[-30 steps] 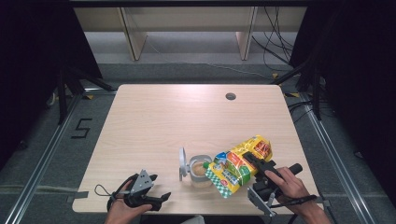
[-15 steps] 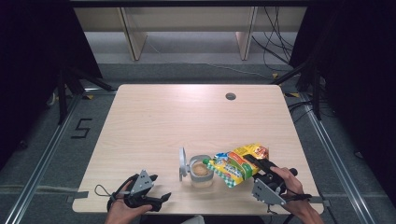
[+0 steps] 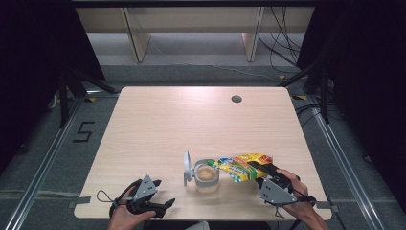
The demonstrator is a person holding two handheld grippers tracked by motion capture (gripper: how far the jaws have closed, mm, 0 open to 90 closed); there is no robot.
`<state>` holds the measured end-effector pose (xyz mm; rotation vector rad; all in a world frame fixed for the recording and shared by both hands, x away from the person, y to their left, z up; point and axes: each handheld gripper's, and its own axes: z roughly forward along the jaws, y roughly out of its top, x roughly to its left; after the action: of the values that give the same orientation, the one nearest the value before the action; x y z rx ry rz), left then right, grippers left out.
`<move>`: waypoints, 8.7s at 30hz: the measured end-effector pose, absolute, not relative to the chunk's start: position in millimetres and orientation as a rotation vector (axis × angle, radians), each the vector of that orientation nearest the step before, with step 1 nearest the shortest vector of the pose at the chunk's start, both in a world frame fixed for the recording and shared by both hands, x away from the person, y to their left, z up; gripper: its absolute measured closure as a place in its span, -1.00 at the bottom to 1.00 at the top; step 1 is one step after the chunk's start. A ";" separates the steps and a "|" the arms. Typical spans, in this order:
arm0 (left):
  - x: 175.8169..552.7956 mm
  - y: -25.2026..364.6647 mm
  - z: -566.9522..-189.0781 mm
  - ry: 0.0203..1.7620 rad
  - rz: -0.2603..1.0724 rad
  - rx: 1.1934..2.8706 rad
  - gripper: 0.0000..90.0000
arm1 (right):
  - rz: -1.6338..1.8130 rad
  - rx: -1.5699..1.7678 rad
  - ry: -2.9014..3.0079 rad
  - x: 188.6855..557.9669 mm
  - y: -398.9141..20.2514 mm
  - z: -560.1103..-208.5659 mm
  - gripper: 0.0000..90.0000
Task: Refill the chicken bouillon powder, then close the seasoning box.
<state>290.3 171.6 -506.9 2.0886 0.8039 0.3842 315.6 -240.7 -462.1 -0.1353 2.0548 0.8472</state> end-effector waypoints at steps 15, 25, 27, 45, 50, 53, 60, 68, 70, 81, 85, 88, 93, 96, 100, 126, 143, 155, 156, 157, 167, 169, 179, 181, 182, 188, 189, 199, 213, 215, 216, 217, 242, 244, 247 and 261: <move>290.5 173.1 -506.0 0.800 0.390 2.108 -0.57 | 0.982 -0.043 2.088 314.6 -245.0 -462.8 0.58; 291.0 173.8 -506.5 0.802 0.393 2.123 -0.57 | 1.113 0.049 2.086 321.3 -249.9 -463.8 0.60; 290.6 172.9 -506.9 0.806 0.383 2.110 -0.57 | 1.144 0.062 2.082 324.6 -250.7 -464.0 0.60; 290.0 173.9 -507.1 0.808 0.386 2.105 -0.57 | 1.445 0.347 2.051 382.7 -249.4 -482.2 0.64; 288.8 174.4 -505.6 0.799 0.391 2.109 -0.57 | 1.429 0.377 2.054 389.8 -247.6 -487.4 0.65; 288.2 173.5 -505.9 0.796 0.393 2.090 -0.57 | 1.411 0.375 2.048 389.2 -248.5 -487.9 0.65; 289.0 175.7 -504.4 0.780 0.405 2.116 -0.57 | 1.381 0.403 2.067 381.1 -250.7 -485.7 0.64; 288.1 175.3 -504.4 0.800 0.397 2.104 -0.57 | 1.350 0.539 2.050 371.7 -257.9 -483.2 0.63; 287.8 175.2 -504.8 0.809 0.403 2.107 -0.57 | 1.338 0.561 2.080 369.2 -260.1 -482.4 0.62; 287.9 173.5 -505.4 0.804 0.399 2.094 -0.57 | 1.363 0.674 2.052 366.7 -273.0 -486.9 0.58; 288.5 173.6 -505.7 0.799 0.398 2.100 -0.57 | 1.361 0.691 2.057 365.4 -274.4 -486.1 0.54; 289.1 174.2 -505.2 0.783 0.407 2.107 -0.57 | 1.368 0.693 2.053 365.9 -275.3 -486.3 0.49; 289.2 173.8 -505.9 0.782 0.408 2.101 -0.57 | 1.353 0.724 2.053 364.1 -277.5 -485.5 0.32; 288.2 173.1 -506.8 0.807 0.393 2.088 -0.57 | 1.367 0.796 2.057 359.2 -278.8 -483.8 0.16; 288.1 173.0 -506.6 0.811 0.398 2.093 -0.57 | 1.352 0.813 2.072 353.9 -282.8 -481.5 0.03; 288.6 175.7 -504.9 0.834 0.397 2.081 -0.57 | 1.111 0.933 2.207 302.0 -282.8 -476.1 -0.29; 290.2 170.1 -489.4 0.829 0.411 2.034 -0.56 | 1.143 0.917 2.243 283.5 -279.4 -477.3 -0.30; 295.2 153.0 -460.6 0.646 0.496 2.053 0.54 | 1.100 0.884 2.259 284.4 -276.0 -478.6 -0.27; 297.6 152.4 -458.5 0.616 0.518 2.074 0.61 | 1.105 0.880 2.261 284.4 -275.8 -478.6 -0.27; 299.1 149.9 -457.5 0.618 0.517 2.059 0.69 | 1.109 0.875 2.264 284.4 -275.7 -478.4 -0.27; 305.5 138.9 -441.4 0.612 0.522 2.043 0.98 | 1.117 0.862 2.277 286.3 -273.1 -479.0 -0.26; 305.7 135.5 -439.0 0.596 0.517 2.052 0.98 | 1.116 0.860 2.276 286.4 -273.3 -479.1 -0.26; 308.7 124.1 -432.2 0.581 0.507 2.036 0.98 | 1.110 0.847 2.282 286.0 -273.5 -479.5 -0.26; 308.9 122.9 -429.5 0.577 0.509 2.035 0.98 | 1.107 0.846 2.282 285.8 -273.8 -479.6 -0.26; 309.7 123.0 -428.2 0.561 0.514 2.040 0.98 | 1.103 0.831 2.279 286.2 -274.1 -479.3 -0.26; 308.8 114.0 -426.2 0.553 0.494 2.033 0.98 | 1.102 0.843 2.284 285.5 -273.5 -479.4 -0.26; 309.4 113.0 -425.5 0.537 0.497 2.036 0.97 | 1.102 0.844 2.285 285.4 -273.5 -479.4 -0.26; 309.0 113.4 -423.0 0.554 0.485 2.010 0.89 | 1.093 0.844 2.281 285.0 -273.9 -479.4 -0.26; 306.0 126.7 -421.6 0.593 0.422 1.958 0.44 | 1.102 0.849 2.287 284.1 -273.2 -479.5 -0.26; 304.9 130.1 -423.2 0.603 0.423 1.948 0.35 | 1.103 0.848 2.288 283.9 -273.1 -479.4 -0.26; 304.6 131.5 -424.3 0.608 0.421 1.944 0.30 | 1.101 0.847 2.286 284.0 -273.4 -479.2 -0.26; 304.8 133.8 -426.1 0.611 0.423 1.937 0.24 | 1.098 0.843 2.284 284.1 -273.4 -479.3 -0.26; 283.2 166.9 -491.4 0.797 0.404 2.065 -0.27 | 1.068 0.823 2.307 283.2 -270.7 -479.7 -0.26; 281.3 169.4 -494.1 0.815 0.402 2.075 -0.28 | 1.073 0.826 2.318 283.0 -270.0 -480.1 -0.26; 278.0 170.0 -498.6 0.829 0.409 2.069 -0.30 | 1.064 0.820 2.328 283.6 -269.7 -481.0 -0.27; 264.7 167.8 -500.8 0.809 0.380 2.099 -0.37 | 1.061 0.848 2.418 284.1 -266.5 -488.9 -0.45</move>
<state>264.7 167.8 -500.8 2.0994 0.8088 0.3804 284.1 -266.5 -488.9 0.8485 2.4176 1.0609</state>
